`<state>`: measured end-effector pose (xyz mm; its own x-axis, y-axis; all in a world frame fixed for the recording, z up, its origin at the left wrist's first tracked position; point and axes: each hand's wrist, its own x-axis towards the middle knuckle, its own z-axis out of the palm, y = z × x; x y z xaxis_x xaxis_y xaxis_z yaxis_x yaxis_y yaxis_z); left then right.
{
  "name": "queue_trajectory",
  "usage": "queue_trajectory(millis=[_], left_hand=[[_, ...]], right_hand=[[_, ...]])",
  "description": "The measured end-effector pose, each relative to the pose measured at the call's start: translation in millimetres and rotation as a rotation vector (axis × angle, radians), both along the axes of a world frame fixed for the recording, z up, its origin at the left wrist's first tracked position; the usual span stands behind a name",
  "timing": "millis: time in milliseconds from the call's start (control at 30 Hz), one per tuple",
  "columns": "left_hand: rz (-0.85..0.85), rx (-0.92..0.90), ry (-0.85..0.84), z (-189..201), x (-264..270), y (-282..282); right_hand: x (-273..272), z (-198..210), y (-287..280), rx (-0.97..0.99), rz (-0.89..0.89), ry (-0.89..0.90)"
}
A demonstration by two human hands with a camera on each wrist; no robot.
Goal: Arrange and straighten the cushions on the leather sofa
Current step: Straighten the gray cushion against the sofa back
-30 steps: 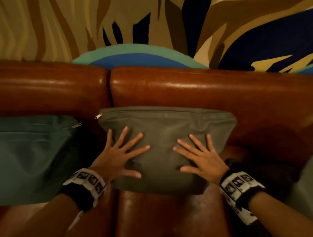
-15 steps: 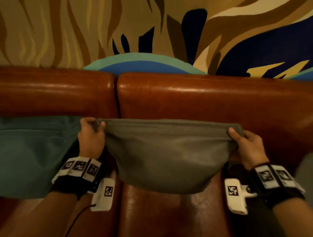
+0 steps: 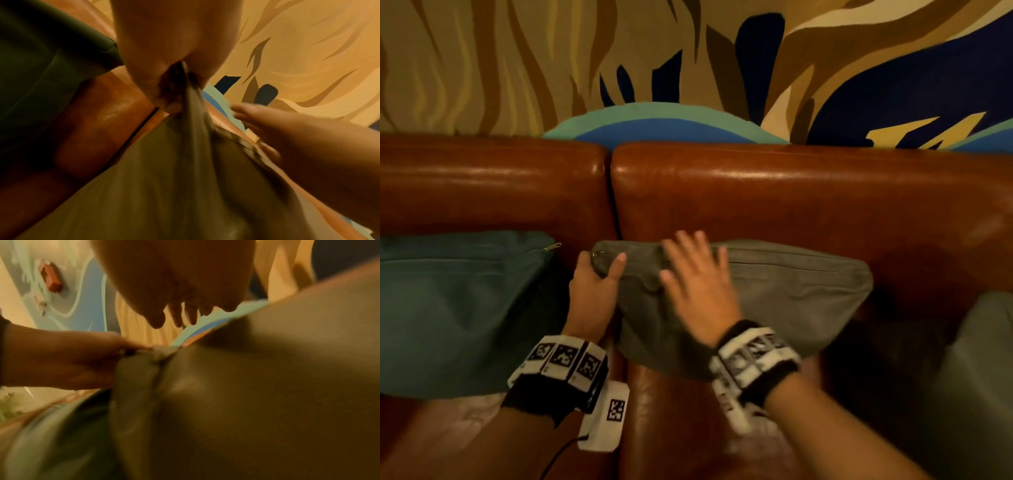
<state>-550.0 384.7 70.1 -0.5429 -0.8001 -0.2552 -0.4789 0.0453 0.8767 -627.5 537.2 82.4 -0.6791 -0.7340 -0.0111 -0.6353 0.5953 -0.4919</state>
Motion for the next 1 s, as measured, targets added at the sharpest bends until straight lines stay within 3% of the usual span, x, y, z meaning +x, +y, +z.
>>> queue_trajectory(millis=[67,133,233,333,400,467,533,600,667,800,867,933,1000], left_hand=[[-0.034,-0.011,0.069,-1.3,12.1,4.7],[-0.046,-0.044,0.116,-0.4,24.7,2.9],[-0.036,-0.117,0.118,-5.1,35.9,-1.5],[-0.033,-0.087,0.122,-4.4,34.1,6.1],[-0.002,0.053,0.146,-2.3,29.9,16.7],[0.071,0.252,0.184,-1.4,29.9,17.4],[0.085,0.303,0.159,0.1,33.0,7.2],[-0.044,0.156,0.056,1.6,39.2,-3.8],[-0.108,0.067,0.065,13.3,40.2,-7.1],[0.047,0.106,0.23,29.2,26.1,-12.7],[0.127,0.186,0.145,19.3,16.4,-13.8],[0.132,0.392,-0.026,12.0,10.4,-4.8],[0.063,0.528,-0.089,2.3,8.4,7.7]], right_hand=[[19.2,-8.8,-21.1,0.099,0.094,-0.078],[11.0,-26.7,-3.4,0.156,0.058,0.048],[-29.1,-53.1,80.3,0.322,-0.243,0.078],[-64.3,-54.7,152.1,0.457,-0.448,-0.106],[-75.1,-46.7,163.7,0.361,-0.608,-0.116],[-84.3,-41.5,168.8,0.14,-0.997,-0.167],[-92.9,-34.6,175.8,-0.061,-1.336,-0.425],[-94.4,-19.1,184.4,-0.203,-1.331,-0.536],[-99.0,-1.9,188.3,-0.342,-1.222,-0.414],[-104.8,14.7,186.9,-0.595,-1.214,-0.362],[-100.4,5.1,182.4,-0.651,-1.292,-0.622],[-88.5,-6.6,179.5,-0.747,-1.297,-0.918],[-78.2,-17.4,182.0,-0.745,-1.218,-0.973]])
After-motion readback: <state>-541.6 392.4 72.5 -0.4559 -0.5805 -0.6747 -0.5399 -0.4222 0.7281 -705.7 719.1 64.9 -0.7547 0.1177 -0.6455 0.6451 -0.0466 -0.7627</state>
